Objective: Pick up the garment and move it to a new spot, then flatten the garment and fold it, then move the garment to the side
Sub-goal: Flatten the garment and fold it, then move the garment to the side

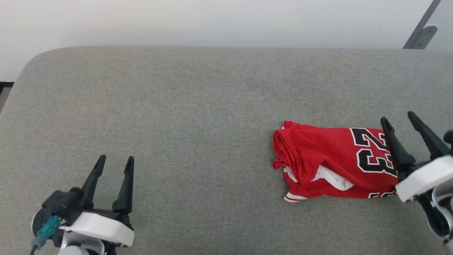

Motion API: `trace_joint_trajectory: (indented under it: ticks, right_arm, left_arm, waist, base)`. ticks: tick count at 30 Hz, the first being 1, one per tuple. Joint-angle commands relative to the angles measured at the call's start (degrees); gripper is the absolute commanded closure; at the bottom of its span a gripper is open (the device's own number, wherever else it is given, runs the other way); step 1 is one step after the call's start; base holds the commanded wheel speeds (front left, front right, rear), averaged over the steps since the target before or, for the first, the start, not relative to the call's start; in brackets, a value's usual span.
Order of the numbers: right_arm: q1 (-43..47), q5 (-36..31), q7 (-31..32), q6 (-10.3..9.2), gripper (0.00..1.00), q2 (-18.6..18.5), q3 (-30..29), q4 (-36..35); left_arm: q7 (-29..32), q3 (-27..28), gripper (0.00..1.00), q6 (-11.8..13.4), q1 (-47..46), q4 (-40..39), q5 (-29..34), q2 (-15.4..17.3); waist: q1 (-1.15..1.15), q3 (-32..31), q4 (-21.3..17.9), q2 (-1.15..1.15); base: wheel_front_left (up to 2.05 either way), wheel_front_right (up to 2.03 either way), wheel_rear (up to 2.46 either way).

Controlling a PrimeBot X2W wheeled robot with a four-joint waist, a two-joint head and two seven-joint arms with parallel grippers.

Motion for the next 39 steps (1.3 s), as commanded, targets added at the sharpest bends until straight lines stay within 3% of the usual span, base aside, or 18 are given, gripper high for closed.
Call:
trace_joint_trajectory:
  ticks: [1, 6, 15, 27, 39]
  right_arm:
    - [0.95, -0.65, -1.32, 0.0, 0.0, 0.38, -0.16, 0.47]
    - [3.9, -2.79, -4.56, 0.0, 0.0, 1.96, -3.06, 0.13]
    - [10.66, -5.61, -5.1, 0.0, 0.0, 3.31, -9.48, -5.51]
    - [18.3, -7.92, -0.73, 0.0, 0.0, 5.63, -16.73, -14.2]
    - [15.24, -7.94, 6.42, 0.0, 0.0, 5.93, -16.04, -14.89]
  left_arm:
    - [-0.25, 0.38, 0.0, 0.16, 1.16, -0.24, -0.27, 0.3]
    - [-0.26, 1.93, 0.0, 0.16, 2.78, -1.39, 0.38, 0.49]
    - [-0.25, 6.71, 0.0, 0.16, 8.39, -5.07, 1.99, -0.7]
    - [-0.25, 9.36, 0.0, 0.16, 13.57, -9.9, 3.4, -2.33]
    - [-0.26, 8.03, 0.0, 0.16, 8.72, -10.28, 3.8, -2.56]
  waist:
    - [0.0, -0.38, -0.04, 0.0]
    - [0.0, -1.33, -0.04, 0.0]
    - [0.0, -1.88, 0.1, 0.0]
    - [0.0, -1.39, 0.82, 0.0]
    - [0.0, 1.34, 1.27, 0.0]
  base:
    - [0.0, 0.0, 0.0]
    - [0.0, 0.0, 0.0]
    - [0.0, 0.0, 0.0]
    - [0.0, 0.0, 0.0]
    - [0.0, 0.0, 0.0]
